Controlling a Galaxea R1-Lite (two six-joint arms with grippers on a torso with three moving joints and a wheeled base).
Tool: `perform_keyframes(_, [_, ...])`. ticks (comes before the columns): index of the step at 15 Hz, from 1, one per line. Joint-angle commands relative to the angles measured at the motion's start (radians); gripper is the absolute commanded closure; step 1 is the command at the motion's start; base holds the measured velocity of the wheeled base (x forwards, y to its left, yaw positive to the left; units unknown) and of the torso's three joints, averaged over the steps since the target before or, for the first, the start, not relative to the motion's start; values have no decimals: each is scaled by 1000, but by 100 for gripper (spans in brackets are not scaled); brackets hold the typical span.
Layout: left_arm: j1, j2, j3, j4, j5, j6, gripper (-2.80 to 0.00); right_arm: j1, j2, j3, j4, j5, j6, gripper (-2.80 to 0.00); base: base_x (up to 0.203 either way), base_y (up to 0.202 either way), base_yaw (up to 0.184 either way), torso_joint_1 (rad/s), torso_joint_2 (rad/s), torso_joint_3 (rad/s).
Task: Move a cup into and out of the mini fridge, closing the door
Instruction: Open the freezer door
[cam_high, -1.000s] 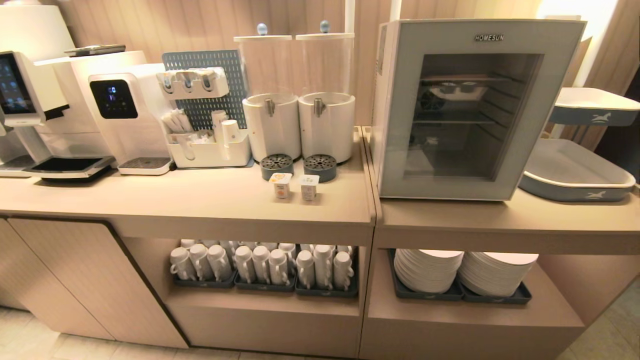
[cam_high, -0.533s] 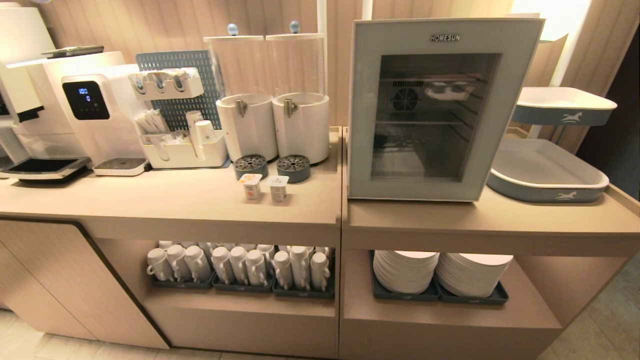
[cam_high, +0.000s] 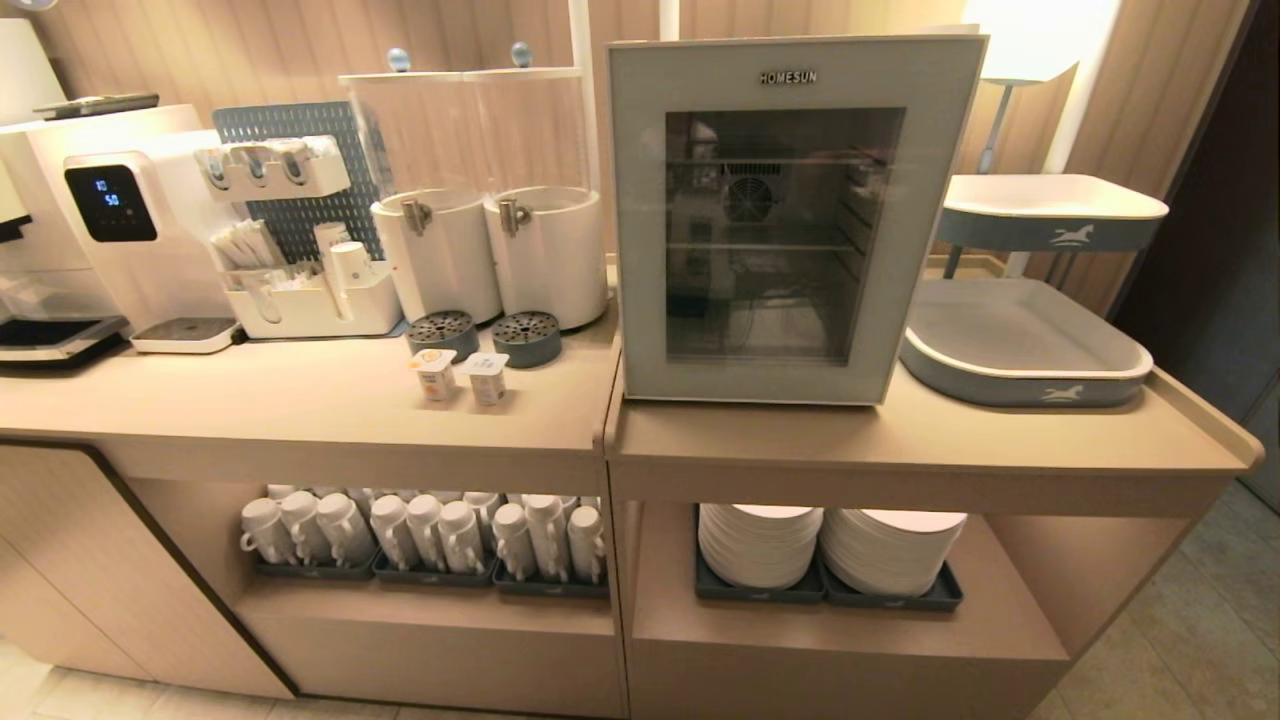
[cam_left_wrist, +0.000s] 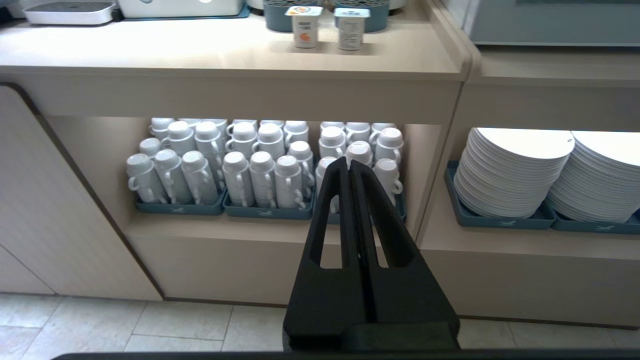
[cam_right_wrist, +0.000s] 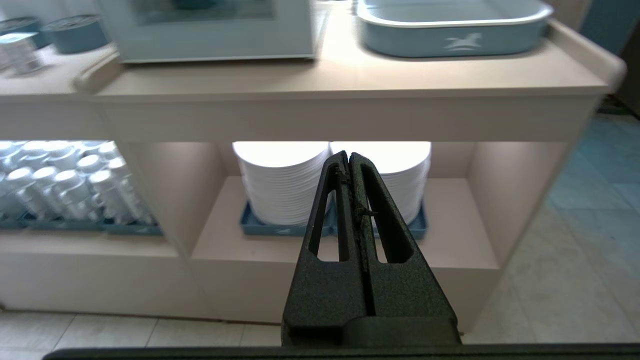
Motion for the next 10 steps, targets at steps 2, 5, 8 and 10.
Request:
perform_keyframes(2, [0,0,0,-1,0,-1,0,1,2,0,0,0,0,0,0,-194,-3,4,-2,4])
perform_keyframes(5, [0,0,2,-5,0,-2,0,0,2,0,0,0,0,0,0,-127,-2,1,3,4])
perform_keyframes(8, [0,0,2,-5,0,-2,0,0,2,0,0,0,0,0,0,0,0,0,0,0])
perform_keyframes(10, [0,0,2,-4,0,-1,0,0,2,0,0,0,0,0,0,0,0,0,0,0])
